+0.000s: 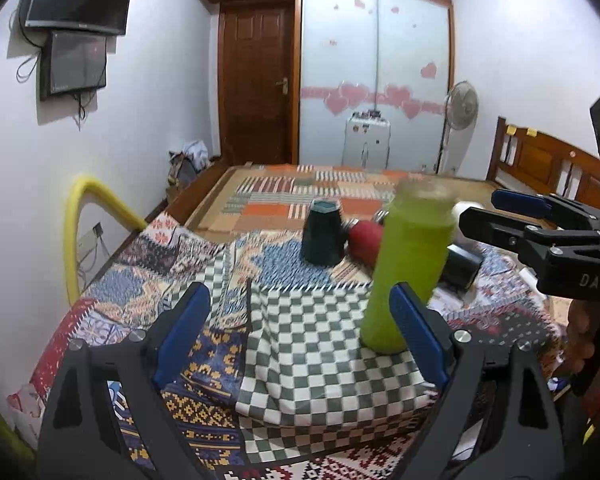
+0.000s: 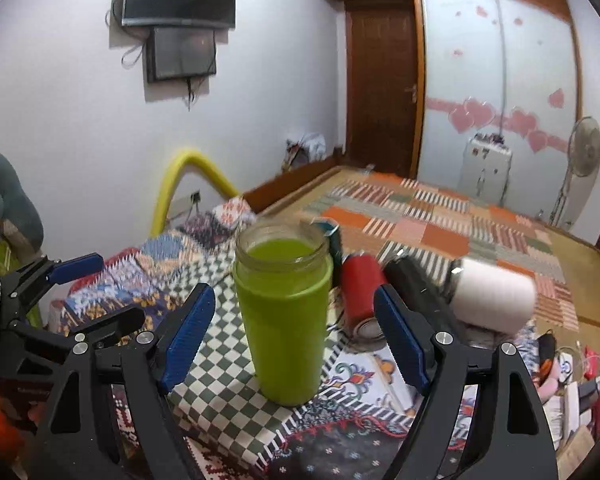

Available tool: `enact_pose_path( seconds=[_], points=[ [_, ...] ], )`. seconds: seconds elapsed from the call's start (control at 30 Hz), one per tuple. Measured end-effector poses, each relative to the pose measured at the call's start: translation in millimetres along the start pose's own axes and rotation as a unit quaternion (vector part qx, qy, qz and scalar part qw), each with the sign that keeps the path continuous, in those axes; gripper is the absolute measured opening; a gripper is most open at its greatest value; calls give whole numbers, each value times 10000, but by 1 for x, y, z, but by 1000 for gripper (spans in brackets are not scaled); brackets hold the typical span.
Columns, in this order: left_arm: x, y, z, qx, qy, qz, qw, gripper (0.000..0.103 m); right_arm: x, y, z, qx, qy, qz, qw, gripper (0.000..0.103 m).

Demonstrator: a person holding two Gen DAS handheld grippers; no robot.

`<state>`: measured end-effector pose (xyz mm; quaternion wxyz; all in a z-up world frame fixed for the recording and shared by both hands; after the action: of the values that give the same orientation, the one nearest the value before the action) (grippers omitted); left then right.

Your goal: Flip cup upright

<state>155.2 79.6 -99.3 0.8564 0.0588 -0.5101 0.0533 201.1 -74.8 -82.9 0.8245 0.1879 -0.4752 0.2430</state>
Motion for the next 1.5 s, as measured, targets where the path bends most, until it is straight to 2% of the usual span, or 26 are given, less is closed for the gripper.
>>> enact_pose_path(
  seconds=[0.3, 0.43, 0.63, 0.73, 0.93, 1.5],
  points=[
    [43, -23, 72, -119, -982, -8, 9951, 92, 26, 0, 72, -379, -904, -39, 9952, 81],
    [56, -32, 102, -199, -1358, 46, 9905, 92, 33, 2, 106, -511, -1380, -150, 9890, 82],
    [66, -42, 137, -133, -1830, 118, 9829, 99, 36, 4, 144, -687, -1940, -264, 9782, 85],
    [67, -45, 149, -126, -1941, 118, 9808, 102, 34, 5, 153, -754, -2077, -291, 9748, 88],
    [62, -48, 158, -97, -1979, 130, 9801, 103, 31, 10, 160, -907, -2254, -315, 9695, 103],
    [54, -41, 160, -57, -1884, 256, 9817, 103, 14, 17, 168, -877, -2254, -224, 9701, 103]
  ],
)
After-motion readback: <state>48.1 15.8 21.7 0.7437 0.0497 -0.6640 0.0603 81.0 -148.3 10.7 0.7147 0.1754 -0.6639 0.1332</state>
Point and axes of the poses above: each gripper's, at about its wrist camera, not at the fingertips, and z roughly against the way its jaws point, y to its left, x to its top, the point moved 9 cm from there along -z, roughly the way its jaws point, and after that the axes turned 9 degrees about x, right-handed, at the moved point
